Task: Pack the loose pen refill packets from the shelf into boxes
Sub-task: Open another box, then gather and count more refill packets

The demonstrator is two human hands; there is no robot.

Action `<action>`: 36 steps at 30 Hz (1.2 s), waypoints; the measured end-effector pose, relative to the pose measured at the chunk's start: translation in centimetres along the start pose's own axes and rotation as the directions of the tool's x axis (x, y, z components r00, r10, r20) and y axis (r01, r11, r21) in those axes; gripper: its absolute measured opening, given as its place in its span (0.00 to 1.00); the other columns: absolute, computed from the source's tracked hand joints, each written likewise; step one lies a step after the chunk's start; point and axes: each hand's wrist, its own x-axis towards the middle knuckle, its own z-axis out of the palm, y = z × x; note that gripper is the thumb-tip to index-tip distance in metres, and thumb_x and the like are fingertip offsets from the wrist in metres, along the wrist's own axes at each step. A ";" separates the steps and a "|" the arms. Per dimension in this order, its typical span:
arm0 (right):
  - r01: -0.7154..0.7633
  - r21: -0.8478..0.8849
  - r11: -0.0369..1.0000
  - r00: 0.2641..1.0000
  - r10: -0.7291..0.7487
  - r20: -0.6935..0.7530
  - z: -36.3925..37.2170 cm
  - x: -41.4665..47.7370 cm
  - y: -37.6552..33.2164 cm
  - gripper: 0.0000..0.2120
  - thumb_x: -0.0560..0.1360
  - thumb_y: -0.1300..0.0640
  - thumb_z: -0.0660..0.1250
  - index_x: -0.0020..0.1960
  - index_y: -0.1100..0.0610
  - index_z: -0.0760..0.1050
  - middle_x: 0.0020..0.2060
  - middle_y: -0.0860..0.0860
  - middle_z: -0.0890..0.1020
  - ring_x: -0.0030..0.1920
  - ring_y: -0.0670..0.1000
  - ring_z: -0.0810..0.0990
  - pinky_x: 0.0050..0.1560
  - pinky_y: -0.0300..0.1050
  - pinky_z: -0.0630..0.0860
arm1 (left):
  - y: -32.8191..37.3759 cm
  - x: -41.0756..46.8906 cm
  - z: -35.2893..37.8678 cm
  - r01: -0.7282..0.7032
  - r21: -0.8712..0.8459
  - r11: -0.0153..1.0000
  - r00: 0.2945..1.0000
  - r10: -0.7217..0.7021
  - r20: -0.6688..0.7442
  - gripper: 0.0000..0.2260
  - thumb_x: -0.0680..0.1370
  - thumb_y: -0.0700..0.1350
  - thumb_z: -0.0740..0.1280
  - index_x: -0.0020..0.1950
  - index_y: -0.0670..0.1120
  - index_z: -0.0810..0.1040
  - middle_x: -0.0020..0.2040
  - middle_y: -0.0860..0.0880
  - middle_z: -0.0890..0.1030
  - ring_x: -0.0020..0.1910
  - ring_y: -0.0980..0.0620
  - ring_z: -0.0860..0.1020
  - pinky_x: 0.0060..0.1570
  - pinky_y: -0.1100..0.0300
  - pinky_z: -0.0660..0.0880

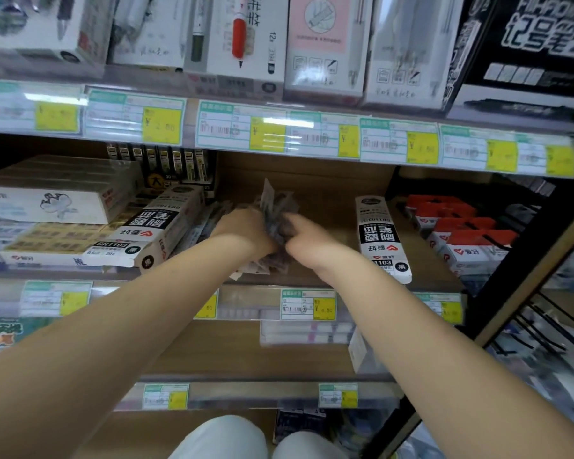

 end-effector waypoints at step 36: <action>0.238 -0.395 0.888 0.783 -0.416 -0.463 -4.9 -6.0 -0.6 0.26 0.72 0.68 0.63 0.69 0.57 0.65 0.58 0.59 0.71 0.61 0.58 0.69 0.59 0.47 0.67 | -4.5 -5.5 -3.8 -0.463 0.352 0.814 0.636 0.581 -0.508 0.18 0.62 0.23 0.68 0.49 0.35 0.80 0.41 0.36 0.79 0.34 0.36 0.79 0.28 0.48 0.77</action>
